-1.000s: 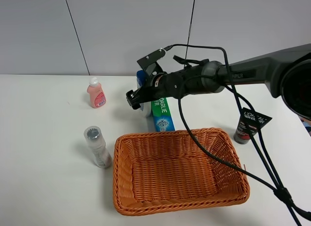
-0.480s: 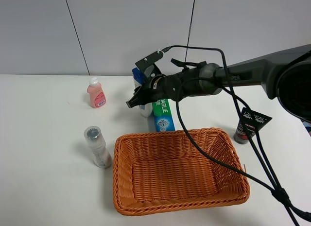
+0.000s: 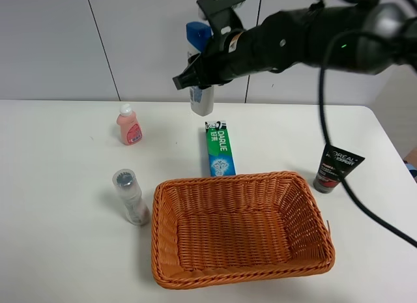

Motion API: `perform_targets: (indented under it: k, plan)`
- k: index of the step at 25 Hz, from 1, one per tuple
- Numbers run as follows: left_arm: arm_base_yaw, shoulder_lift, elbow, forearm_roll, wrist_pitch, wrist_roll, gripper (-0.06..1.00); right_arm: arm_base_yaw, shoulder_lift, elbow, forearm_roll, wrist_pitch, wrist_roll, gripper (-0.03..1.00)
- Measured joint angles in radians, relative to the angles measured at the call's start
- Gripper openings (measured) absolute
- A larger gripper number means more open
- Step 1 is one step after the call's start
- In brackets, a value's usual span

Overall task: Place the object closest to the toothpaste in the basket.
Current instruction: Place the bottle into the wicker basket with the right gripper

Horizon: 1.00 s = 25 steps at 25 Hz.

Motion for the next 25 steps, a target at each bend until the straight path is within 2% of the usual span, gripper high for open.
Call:
perform_targets:
  k: [2, 5, 12, 16, 18, 21, 25]
  plan:
    - [0.000, 0.000, 0.000, 0.000, 0.000, 0.000, 1.00, 0.014, -0.070, 0.008, 0.026, 0.117, -0.001, 0.37]
    - [0.000, 0.000, 0.000, 0.000, 0.000, 0.000, 1.00, 0.058, -0.150, 0.060, 0.040, 0.231, -0.002, 0.37]
    - [0.000, 0.000, 0.000, 0.000, 0.000, 0.000, 1.00, 0.118, -0.214, 0.268, 0.065, 0.388, 0.055, 0.37]
    - [0.000, 0.000, 0.000, 0.000, 0.000, 0.000, 1.00, 0.118, -0.214, 0.353, 0.065, 0.406, 0.069, 0.37]
    - [0.000, 0.000, 0.000, 0.000, 0.000, 0.000, 1.00, 0.118, -0.214, 0.373, 0.067, 0.402, 0.069, 0.44]
    - [0.000, 0.000, 0.000, 0.000, 0.000, 0.000, 1.00, 0.118, -0.214, 0.380, 0.072, 0.393, 0.073, 0.66]
    - [0.000, 0.000, 0.000, 0.000, 0.000, 0.000, 1.00, 0.118, -0.218, 0.380, 0.074, 0.388, 0.116, 0.73]
